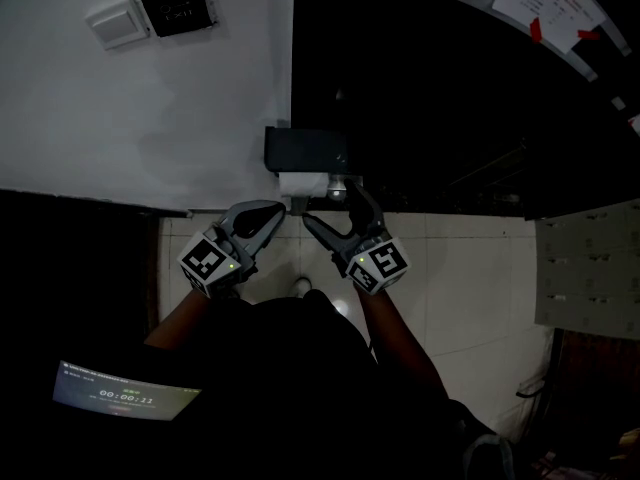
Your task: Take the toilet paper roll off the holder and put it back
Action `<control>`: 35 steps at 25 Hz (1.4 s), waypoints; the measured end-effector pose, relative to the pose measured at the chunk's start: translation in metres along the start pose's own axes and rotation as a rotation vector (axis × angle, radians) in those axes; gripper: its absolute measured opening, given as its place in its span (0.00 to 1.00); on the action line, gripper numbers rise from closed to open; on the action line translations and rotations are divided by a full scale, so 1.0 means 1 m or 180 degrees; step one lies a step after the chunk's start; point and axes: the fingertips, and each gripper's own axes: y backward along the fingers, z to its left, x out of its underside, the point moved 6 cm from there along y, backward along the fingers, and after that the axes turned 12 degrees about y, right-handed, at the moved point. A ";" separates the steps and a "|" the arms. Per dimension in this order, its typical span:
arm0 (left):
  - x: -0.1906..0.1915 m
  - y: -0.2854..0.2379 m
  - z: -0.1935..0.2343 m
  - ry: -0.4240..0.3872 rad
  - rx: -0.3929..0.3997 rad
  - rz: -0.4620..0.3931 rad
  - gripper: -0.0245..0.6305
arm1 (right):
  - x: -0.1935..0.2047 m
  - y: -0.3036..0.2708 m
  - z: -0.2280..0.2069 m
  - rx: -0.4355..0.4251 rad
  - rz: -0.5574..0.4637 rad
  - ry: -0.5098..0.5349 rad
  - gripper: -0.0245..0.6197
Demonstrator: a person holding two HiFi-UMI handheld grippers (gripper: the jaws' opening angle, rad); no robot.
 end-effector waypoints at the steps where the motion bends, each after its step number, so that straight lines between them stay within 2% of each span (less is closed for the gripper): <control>1: -0.001 0.000 -0.001 0.0017 -0.0001 0.0019 0.04 | -0.005 -0.002 0.001 -0.0016 0.0012 0.0093 0.75; 4: 0.000 -0.001 -0.004 0.0023 0.0009 0.0033 0.04 | -0.011 0.001 0.000 -0.0091 -0.0028 0.0065 0.73; 6: 0.000 -0.002 -0.005 0.0021 0.0018 0.0027 0.04 | -0.013 0.004 0.001 -0.0148 -0.0057 0.0088 0.54; 11: 0.001 -0.002 -0.004 0.0015 0.0029 0.0028 0.04 | -0.016 0.009 0.012 -0.0340 -0.0108 0.0287 0.14; 13: 0.002 -0.003 -0.004 0.0014 0.0035 0.0024 0.04 | -0.021 0.008 0.019 -0.0444 -0.0144 0.0297 0.04; 35: 0.011 -0.002 -0.004 0.0001 0.0072 0.0033 0.04 | -0.018 0.003 0.032 -0.0559 -0.0052 0.0250 0.04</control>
